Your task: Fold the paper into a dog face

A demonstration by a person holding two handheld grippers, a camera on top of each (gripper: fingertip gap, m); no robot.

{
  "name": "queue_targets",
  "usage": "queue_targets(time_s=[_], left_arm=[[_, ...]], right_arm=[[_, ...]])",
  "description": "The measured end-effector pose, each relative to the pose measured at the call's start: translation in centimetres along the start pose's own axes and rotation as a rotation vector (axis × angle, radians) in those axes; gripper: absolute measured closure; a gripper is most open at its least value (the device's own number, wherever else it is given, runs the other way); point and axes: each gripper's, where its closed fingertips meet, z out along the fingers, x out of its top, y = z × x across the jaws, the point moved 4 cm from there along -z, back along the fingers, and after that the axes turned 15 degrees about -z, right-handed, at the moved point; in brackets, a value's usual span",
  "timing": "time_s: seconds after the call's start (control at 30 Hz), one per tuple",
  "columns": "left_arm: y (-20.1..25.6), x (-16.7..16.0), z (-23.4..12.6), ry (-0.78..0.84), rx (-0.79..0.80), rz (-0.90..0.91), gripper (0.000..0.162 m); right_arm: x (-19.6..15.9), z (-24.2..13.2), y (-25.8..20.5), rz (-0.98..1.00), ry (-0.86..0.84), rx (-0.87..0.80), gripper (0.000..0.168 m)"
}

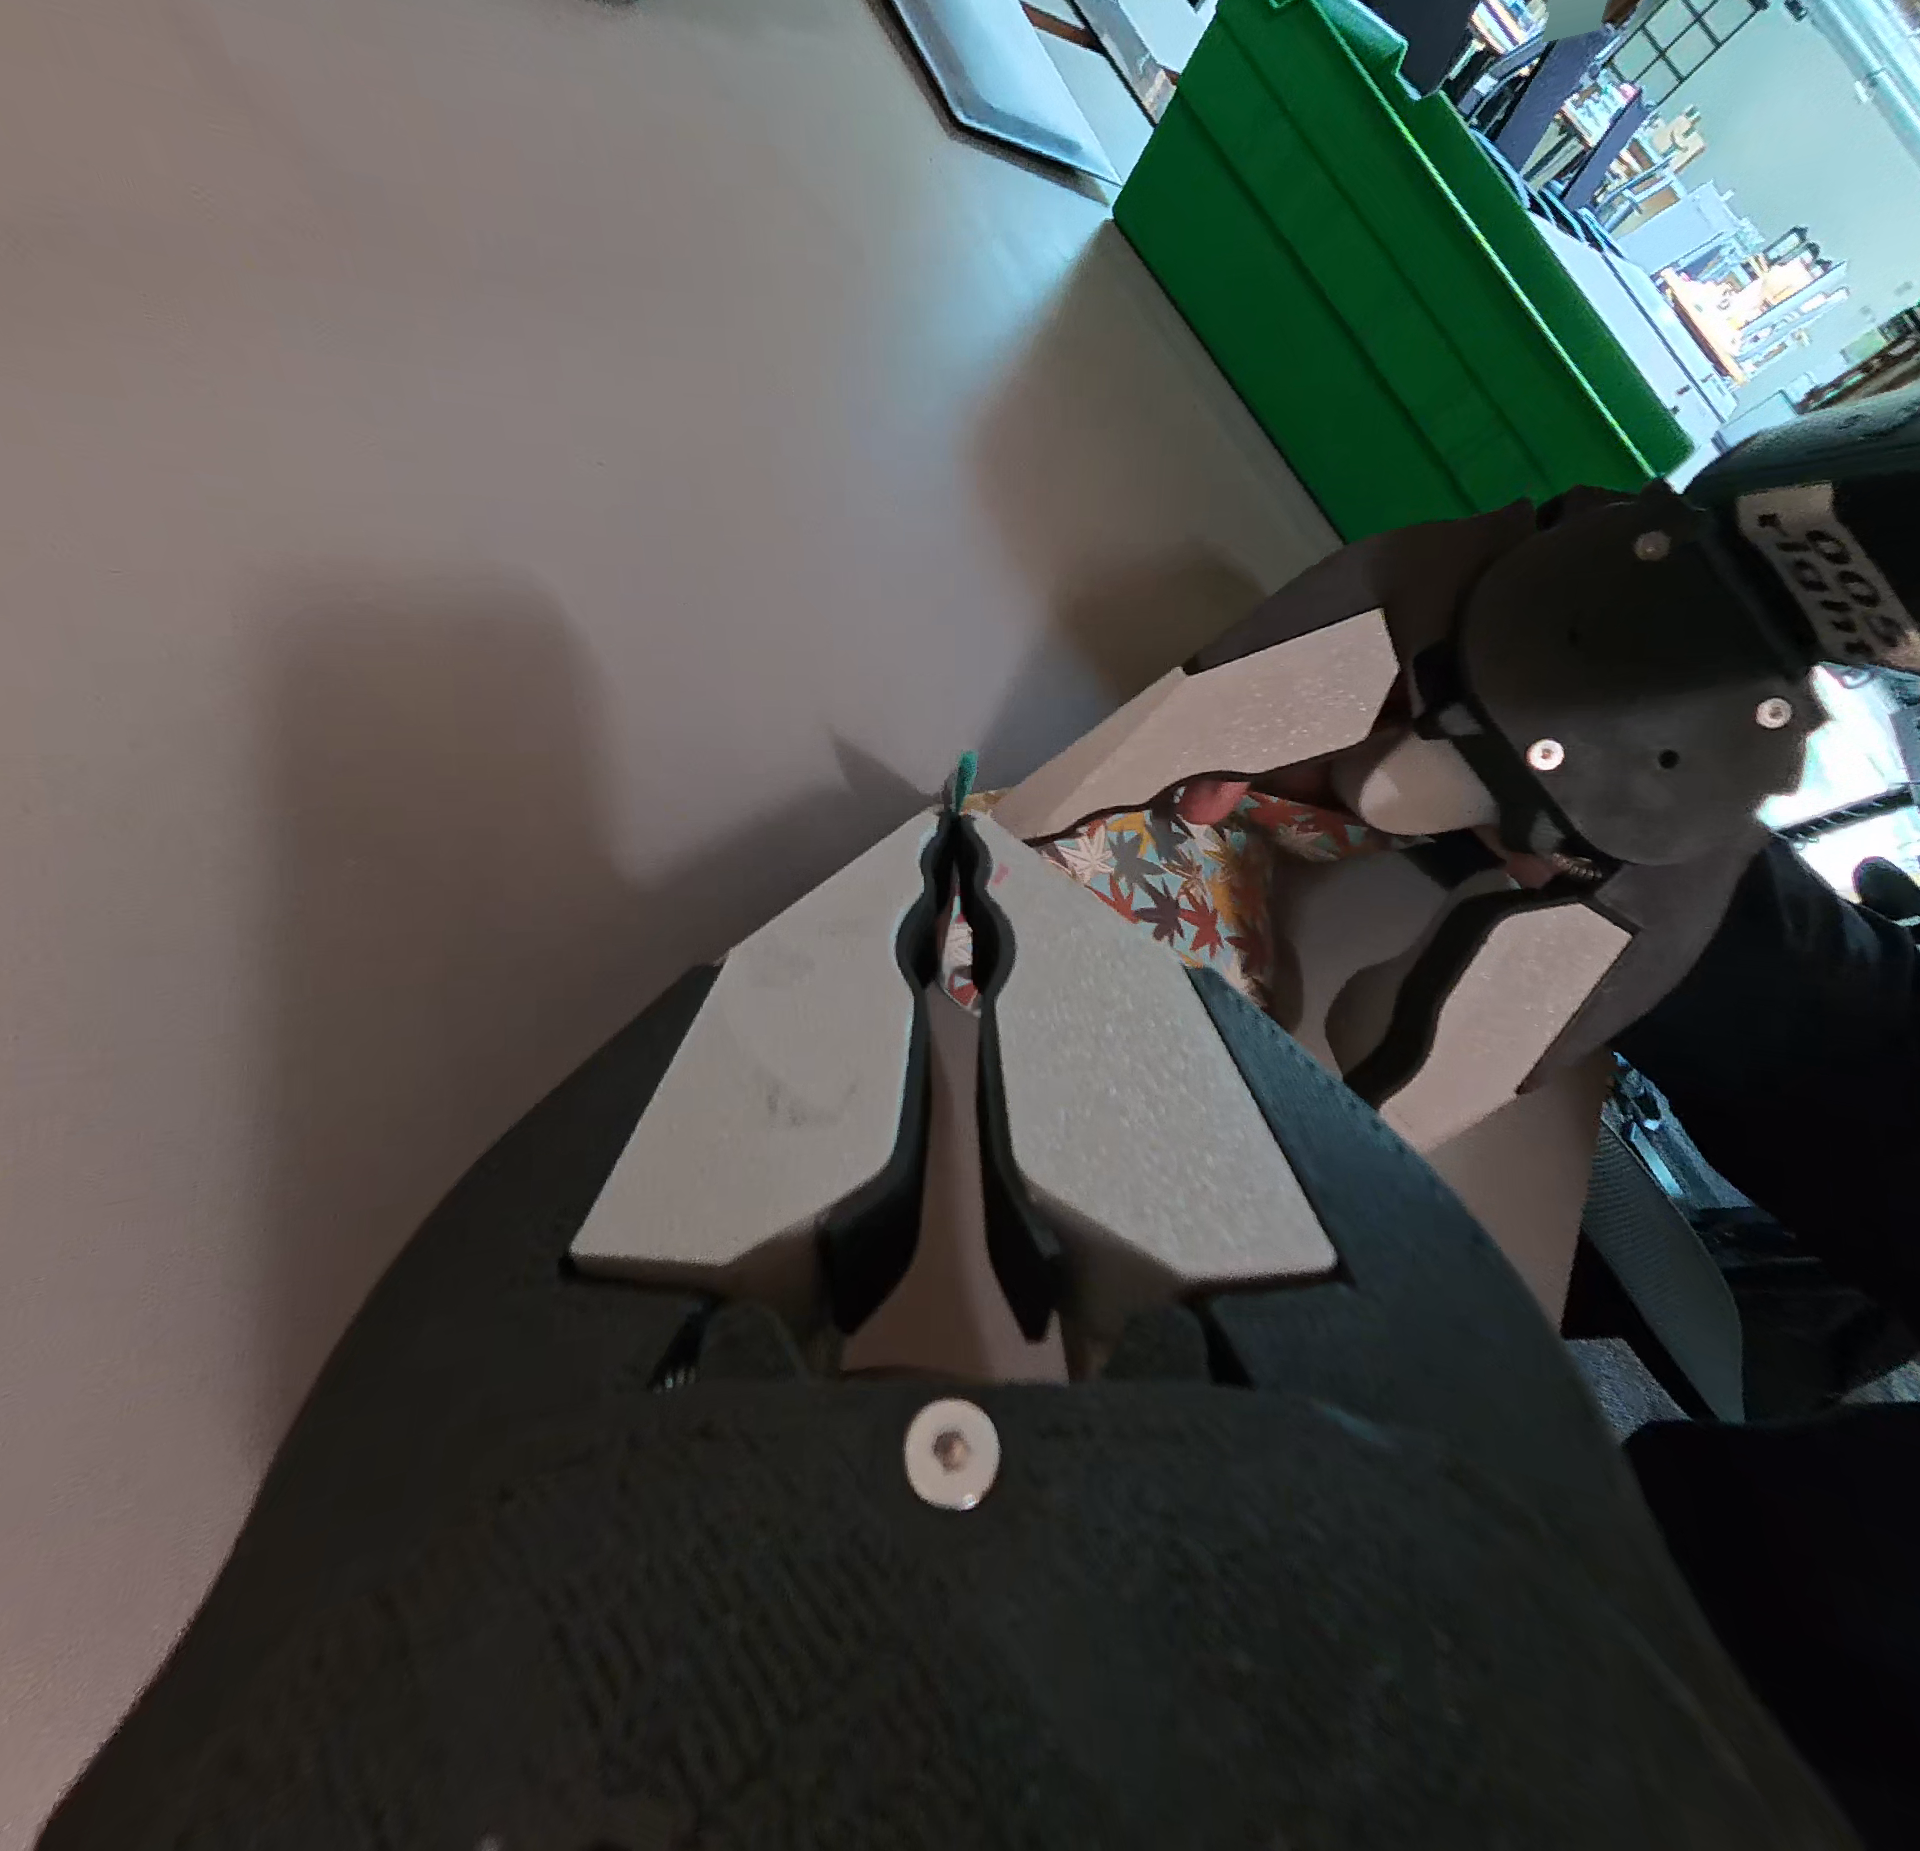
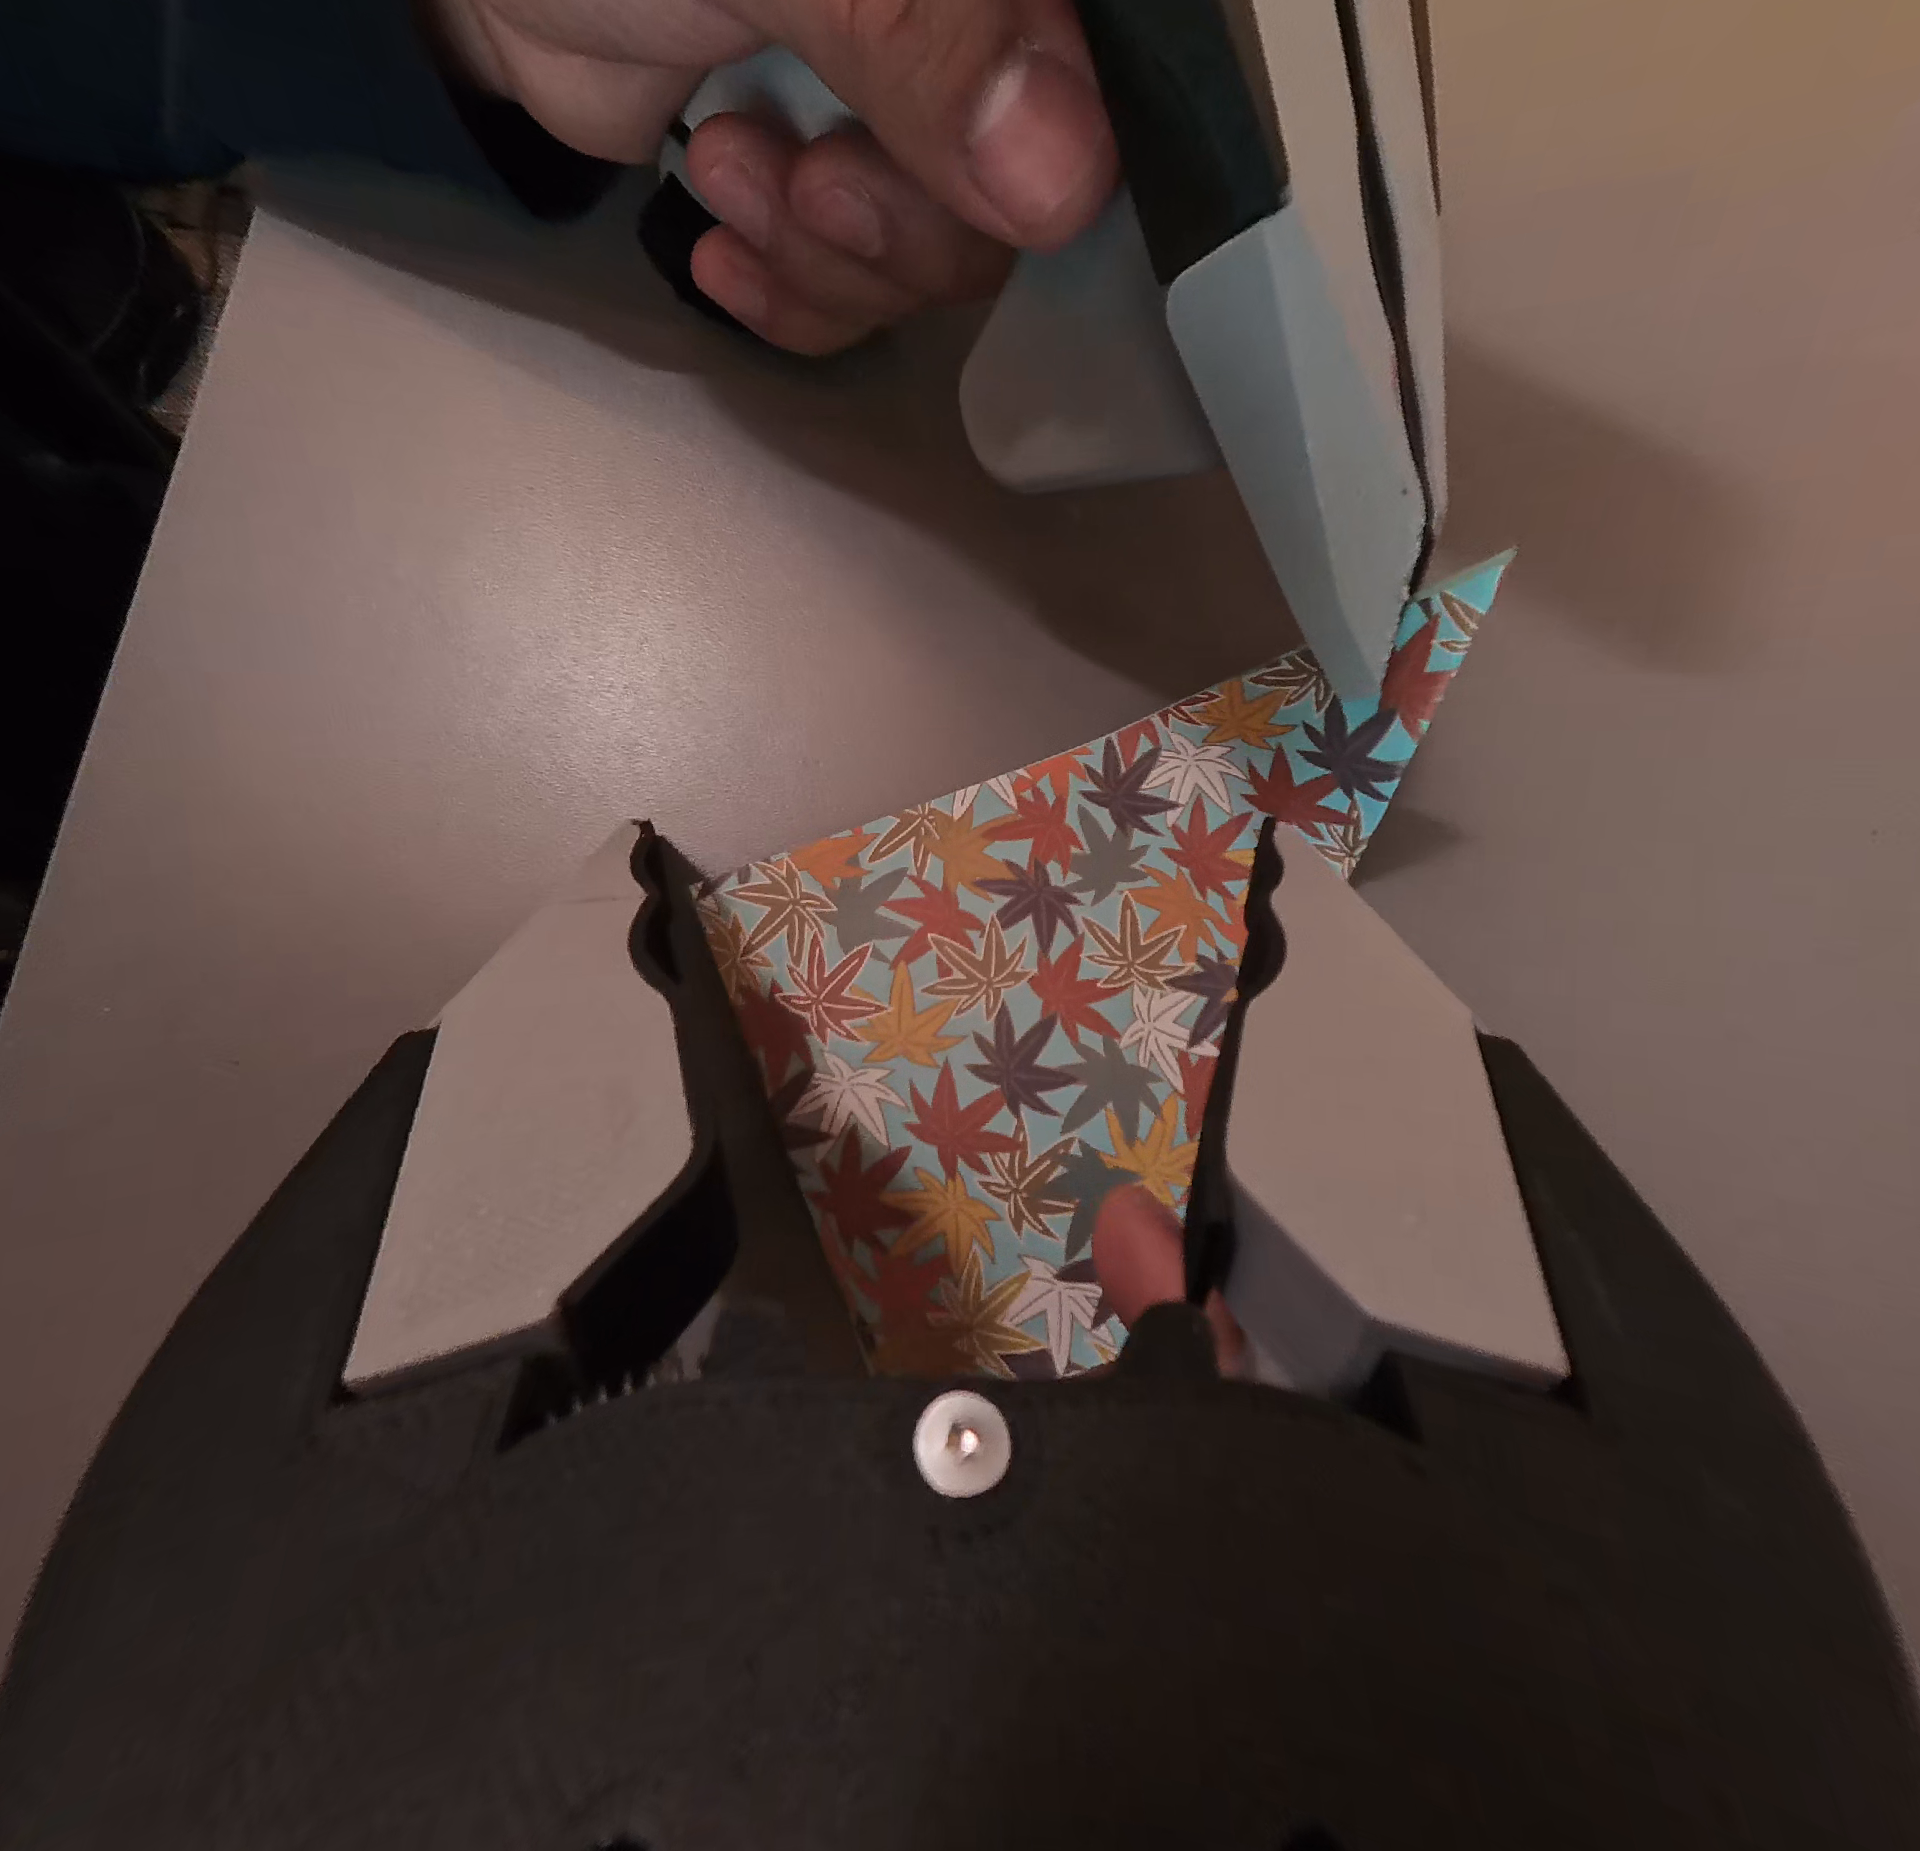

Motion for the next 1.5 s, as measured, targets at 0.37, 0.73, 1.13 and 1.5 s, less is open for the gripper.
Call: queue_targets(time_s=[0.37,0.73,1.13,1.5], left_arm=[[0.8,-0.8,0.0,-0.042,-0.038,0.044,0.162],[1.0,-1.3,0.1,-0.067,-0.013,0.101,0.162],[1.6,-2.3,0.2,-0.102,0.016,0.191,0.162],[1.6,-2.4,0.2,-0.112,0.007,0.179,0.162]], right_arm=[[-0.2,0.0,-0.3,0.004,0.020,0.011,0.050],[-0.4,-0.8,0.0,0.073,0.084,0.058,0.051],[-0.9,-1.6,0.2,0.104,0.120,0.091,0.064],[-1.2,-2.0,-0.1,0.083,0.116,0.098,0.065]])
